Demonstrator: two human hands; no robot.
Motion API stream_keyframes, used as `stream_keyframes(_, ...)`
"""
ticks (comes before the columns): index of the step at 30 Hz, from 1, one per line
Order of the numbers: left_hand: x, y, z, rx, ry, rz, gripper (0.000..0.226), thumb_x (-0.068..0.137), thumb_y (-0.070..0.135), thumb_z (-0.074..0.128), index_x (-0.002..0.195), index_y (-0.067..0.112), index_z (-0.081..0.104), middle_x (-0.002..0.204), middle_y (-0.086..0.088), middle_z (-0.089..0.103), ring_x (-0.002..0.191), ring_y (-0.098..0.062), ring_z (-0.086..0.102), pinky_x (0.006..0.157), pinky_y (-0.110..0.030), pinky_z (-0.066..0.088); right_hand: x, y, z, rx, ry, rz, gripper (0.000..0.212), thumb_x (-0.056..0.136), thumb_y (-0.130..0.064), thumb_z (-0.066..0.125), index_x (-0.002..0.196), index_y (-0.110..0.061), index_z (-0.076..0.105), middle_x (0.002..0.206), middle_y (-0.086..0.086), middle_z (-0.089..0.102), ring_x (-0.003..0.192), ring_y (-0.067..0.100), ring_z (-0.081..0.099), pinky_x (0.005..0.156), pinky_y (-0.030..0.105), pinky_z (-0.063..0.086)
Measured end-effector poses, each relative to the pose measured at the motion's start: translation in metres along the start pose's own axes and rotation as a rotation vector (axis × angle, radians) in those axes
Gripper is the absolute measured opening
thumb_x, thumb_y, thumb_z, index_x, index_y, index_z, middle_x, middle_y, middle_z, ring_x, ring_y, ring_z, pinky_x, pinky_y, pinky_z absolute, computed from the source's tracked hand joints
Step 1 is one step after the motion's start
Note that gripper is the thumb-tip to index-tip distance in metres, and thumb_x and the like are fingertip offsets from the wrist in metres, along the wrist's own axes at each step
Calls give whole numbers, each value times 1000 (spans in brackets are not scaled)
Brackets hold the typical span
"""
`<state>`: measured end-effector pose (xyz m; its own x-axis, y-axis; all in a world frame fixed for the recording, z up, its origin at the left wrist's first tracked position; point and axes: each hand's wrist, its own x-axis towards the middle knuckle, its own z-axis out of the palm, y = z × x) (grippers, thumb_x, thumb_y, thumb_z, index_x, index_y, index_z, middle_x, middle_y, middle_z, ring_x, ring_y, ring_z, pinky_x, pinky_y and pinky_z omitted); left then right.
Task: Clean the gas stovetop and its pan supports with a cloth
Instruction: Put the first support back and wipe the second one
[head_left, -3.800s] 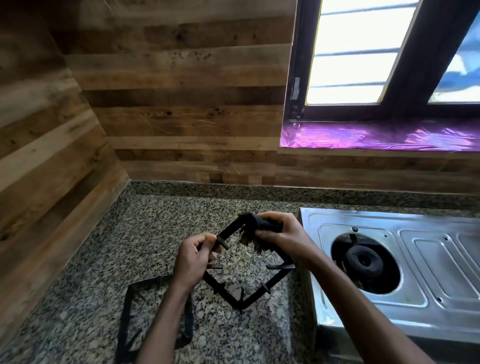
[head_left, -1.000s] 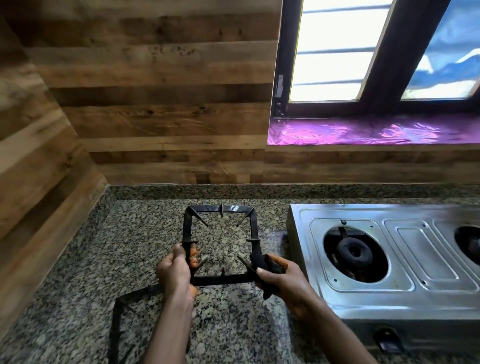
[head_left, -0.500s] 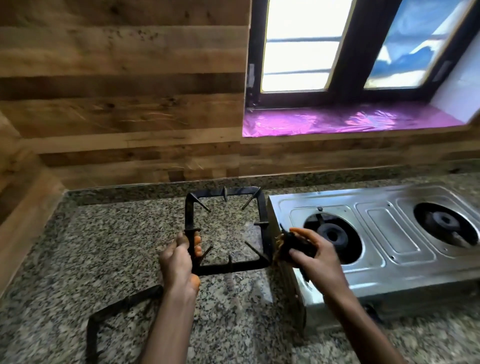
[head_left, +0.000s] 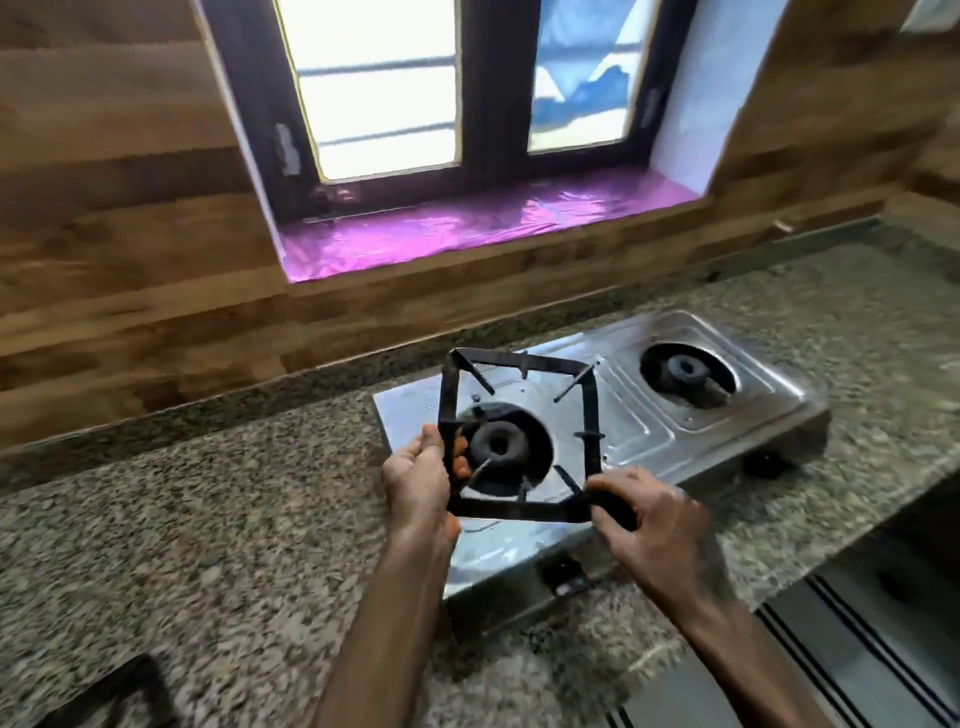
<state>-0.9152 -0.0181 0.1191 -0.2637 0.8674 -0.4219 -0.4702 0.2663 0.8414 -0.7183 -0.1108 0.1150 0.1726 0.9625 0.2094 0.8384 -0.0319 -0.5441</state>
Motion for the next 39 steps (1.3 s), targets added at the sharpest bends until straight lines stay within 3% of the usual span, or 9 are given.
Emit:
stream_keyframes(5, -27, -41, 87, 5, -7, -39, 30, 102, 19, 50, 78, 7, 63, 59, -4, 61, 52, -17, 47, 55, -28, 47, 6, 72, -49, -115, 29, 36, 25, 83, -43, 76, 107, -39, 68, 92, -13, 64, 80, 13, 67, 64, 33, 57)
stream_keyframes(12, -47, -105, 192, 91, -50, -7, 32, 104, 15, 44, 86, 1, 66, 70, -6, 59, 47, -10, 40, 42, -17, 36, 36, 171, -103, -234, 21, 36, 26, 81, -30, 78, 106, -30, 75, 93, -8, 67, 73, 19, 70, 57, 26, 49)
stream_keyframes(17, -34, -130, 237, 350, -101, 163, 28, 103, 18, 47, 84, 12, 67, 77, -3, 64, 57, -10, 49, 50, -19, 47, 54, 210, -117, -146, 0, 39, 25, 81, -20, 80, 106, -19, 76, 87, -6, 68, 58, 5, 58, 43, 2, 24)
stream_keyframes(20, -15, -131, 255, 617, -188, 275, 25, 100, 23, 51, 87, 14, 71, 76, 3, 67, 68, -12, 56, 57, -25, 44, 66, 225, -118, -114, 15, 81, 25, 87, -23, 75, 112, -19, 74, 91, -5, 68, 60, 4, 55, 44, 6, 32)
stream_keyframes(22, 1, -129, 268, 732, -265, 294, 26, 99, 22, 54, 82, 13, 71, 60, 8, 56, 59, -12, 50, 54, -23, 40, 76, 232, -119, -120, 17, 124, 24, 88, -26, 72, 112, -21, 74, 91, -6, 67, 64, 9, 60, 48, 18, 45)
stream_keyframes(26, 42, -136, 291, 902, -334, 274, 38, 95, 20, 57, 58, 13, 60, 43, 10, 36, 50, -14, 36, 55, -28, 32, 98, 235, -117, -171, 1, 179, 24, 92, -30, 66, 114, -25, 72, 94, -5, 67, 72, 12, 62, 52, 15, 37)
stream_keyframes(31, 84, -147, 322, 1026, -356, 279, 30, 94, 26, 59, 77, 4, 72, 63, -3, 56, 62, -19, 53, 62, -29, 39, 126, 234, -107, -222, -17, 269, 22, 93, -35, 62, 112, -28, 71, 98, -5, 66, 82, 18, 66, 66, 30, 53)
stream_keyframes(36, 110, -154, 353, 1139, -354, 293, 37, 92, 33, 61, 64, 8, 62, 80, -23, 69, 90, -38, 66, 72, -39, 51, 144, 236, -103, -253, -34, 324, 22, 96, -34, 60, 113, -26, 70, 104, -6, 67, 83, 14, 64, 64, 23, 47)
stream_keyframes(39, 118, -156, 369, 1223, -368, 295, 33, 94, 35, 59, 67, 16, 66, 78, -16, 69, 90, -35, 67, 68, -35, 44, 156, 239, -98, -233, -65, 332, 20, 96, -37, 59, 110, -26, 69, 103, -7, 65, 79, 12, 60, 62, 21, 47)
